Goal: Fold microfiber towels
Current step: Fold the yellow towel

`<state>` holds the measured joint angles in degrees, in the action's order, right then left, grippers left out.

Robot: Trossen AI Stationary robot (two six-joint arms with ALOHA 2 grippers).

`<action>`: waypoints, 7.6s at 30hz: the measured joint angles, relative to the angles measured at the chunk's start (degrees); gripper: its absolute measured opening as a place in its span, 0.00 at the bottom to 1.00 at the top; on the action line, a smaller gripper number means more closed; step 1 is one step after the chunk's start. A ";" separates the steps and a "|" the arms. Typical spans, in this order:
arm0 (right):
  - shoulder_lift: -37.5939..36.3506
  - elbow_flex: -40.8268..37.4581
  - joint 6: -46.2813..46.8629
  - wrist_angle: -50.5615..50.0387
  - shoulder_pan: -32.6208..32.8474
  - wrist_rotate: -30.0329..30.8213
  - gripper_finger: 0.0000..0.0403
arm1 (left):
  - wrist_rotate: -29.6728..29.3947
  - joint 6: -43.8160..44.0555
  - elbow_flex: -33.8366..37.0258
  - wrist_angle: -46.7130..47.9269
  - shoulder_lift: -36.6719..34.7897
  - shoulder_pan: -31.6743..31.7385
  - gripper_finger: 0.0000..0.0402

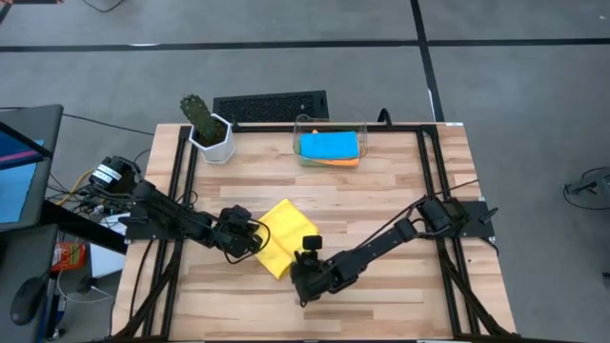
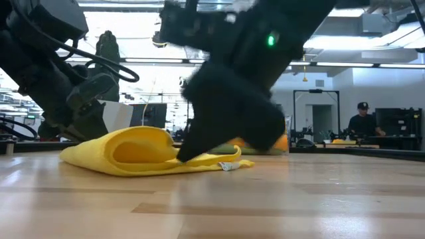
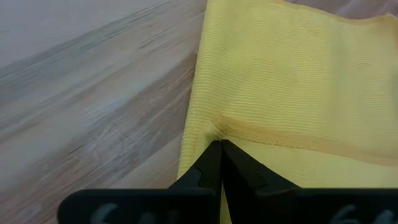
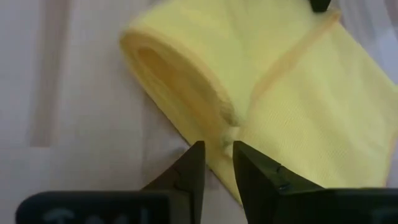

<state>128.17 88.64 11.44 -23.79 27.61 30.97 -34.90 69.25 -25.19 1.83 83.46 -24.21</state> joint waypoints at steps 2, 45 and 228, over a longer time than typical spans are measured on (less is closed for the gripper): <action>-1.40 -0.02 1.77 -0.31 0.62 -0.20 0.27 | -0.02 0.00 0.00 0.00 0.00 0.00 0.00; 1.13 -1.94 10.30 13.53 1.48 -5.49 0.06 | -0.79 1.54 -0.50 1.81 0.00 0.00 0.00; -12.87 -16.30 49.26 9.56 14.85 19.74 0.07 | -1.45 -9.25 -22.12 -8.83 14.11 -8.15 0.00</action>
<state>115.30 72.34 60.71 -14.23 42.46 50.72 -36.35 60.00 -47.31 -7.01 97.57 -32.36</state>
